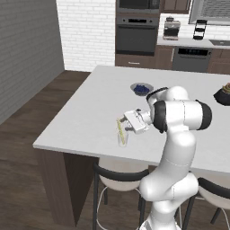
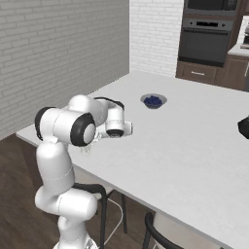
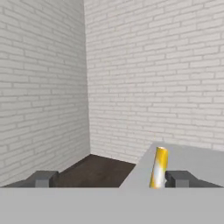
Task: Take a straw from the drawer in front and place it inside the glass cup on the dining counter.
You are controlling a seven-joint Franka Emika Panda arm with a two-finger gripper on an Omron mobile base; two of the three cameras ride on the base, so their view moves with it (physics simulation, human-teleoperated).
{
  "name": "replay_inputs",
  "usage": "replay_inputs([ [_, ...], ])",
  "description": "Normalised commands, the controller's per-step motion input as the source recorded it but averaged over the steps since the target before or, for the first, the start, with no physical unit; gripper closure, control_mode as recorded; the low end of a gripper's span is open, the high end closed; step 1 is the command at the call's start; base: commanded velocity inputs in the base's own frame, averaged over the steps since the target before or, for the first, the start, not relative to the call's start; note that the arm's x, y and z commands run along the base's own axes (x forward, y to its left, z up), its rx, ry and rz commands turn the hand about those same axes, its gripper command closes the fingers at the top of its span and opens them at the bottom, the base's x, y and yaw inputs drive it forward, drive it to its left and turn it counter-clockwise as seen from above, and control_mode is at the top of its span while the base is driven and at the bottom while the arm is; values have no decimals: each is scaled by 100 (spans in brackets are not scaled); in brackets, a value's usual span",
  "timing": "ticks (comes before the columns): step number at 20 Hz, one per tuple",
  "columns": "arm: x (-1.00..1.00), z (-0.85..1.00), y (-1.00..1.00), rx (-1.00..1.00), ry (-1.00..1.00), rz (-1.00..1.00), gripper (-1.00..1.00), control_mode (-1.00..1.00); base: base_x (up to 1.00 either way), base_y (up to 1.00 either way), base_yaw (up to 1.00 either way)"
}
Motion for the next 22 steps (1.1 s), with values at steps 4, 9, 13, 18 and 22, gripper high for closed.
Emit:
replay_inputs([
  [4,-51,100,-2,2,-13,0,-100,-100,0,0,0],
  [9,-91,67,-23,-51,-19,-6,-100,-100,0,0,0],
  [13,-100,-22,0,-100,-18,-11,-100,-100,0,0,0],
  [18,-100,-22,0,-100,-25,-7,-100,-100,0,0,0],
  [22,-99,-20,7,-88,-49,-3,-100,-100,0,0,0],
])
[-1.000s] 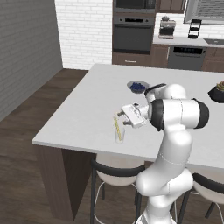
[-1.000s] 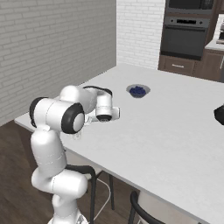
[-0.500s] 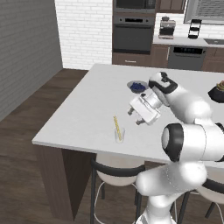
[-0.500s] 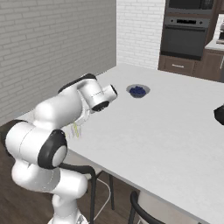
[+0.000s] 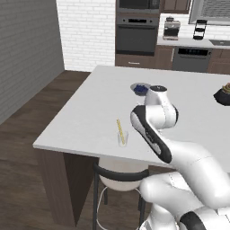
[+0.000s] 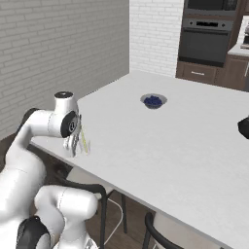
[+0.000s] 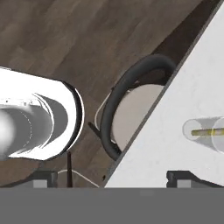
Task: Take a straw from the drawer in front and place it inside the glass cup on the dining counter.
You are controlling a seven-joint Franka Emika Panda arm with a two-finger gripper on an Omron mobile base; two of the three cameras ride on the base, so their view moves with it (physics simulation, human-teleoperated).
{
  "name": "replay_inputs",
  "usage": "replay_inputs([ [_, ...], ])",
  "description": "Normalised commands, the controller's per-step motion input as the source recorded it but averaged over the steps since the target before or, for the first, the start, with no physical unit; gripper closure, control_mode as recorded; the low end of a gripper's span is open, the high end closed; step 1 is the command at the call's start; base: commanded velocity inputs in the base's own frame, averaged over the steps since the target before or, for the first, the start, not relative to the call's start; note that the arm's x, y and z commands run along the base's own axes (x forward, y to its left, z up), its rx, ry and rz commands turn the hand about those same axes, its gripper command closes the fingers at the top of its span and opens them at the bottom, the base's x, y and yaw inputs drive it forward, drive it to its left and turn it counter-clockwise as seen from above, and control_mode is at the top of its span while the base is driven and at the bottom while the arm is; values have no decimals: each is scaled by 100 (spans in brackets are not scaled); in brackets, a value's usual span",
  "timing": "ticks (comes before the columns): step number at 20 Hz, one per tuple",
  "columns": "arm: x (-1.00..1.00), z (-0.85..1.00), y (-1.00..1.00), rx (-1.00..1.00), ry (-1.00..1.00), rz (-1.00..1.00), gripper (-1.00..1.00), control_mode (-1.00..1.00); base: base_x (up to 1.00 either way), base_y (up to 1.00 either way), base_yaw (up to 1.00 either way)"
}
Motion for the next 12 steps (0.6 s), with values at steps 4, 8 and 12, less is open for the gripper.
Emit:
replay_inputs([
  [4,-69,-20,0,-41,-52,0,-100,-100,0,0,0],
  [8,-19,-1,0,-3,-28,0,-100,-100,0,0,0],
  [12,-11,0,0,0,-19,0,-100,-100,0,0,0],
])
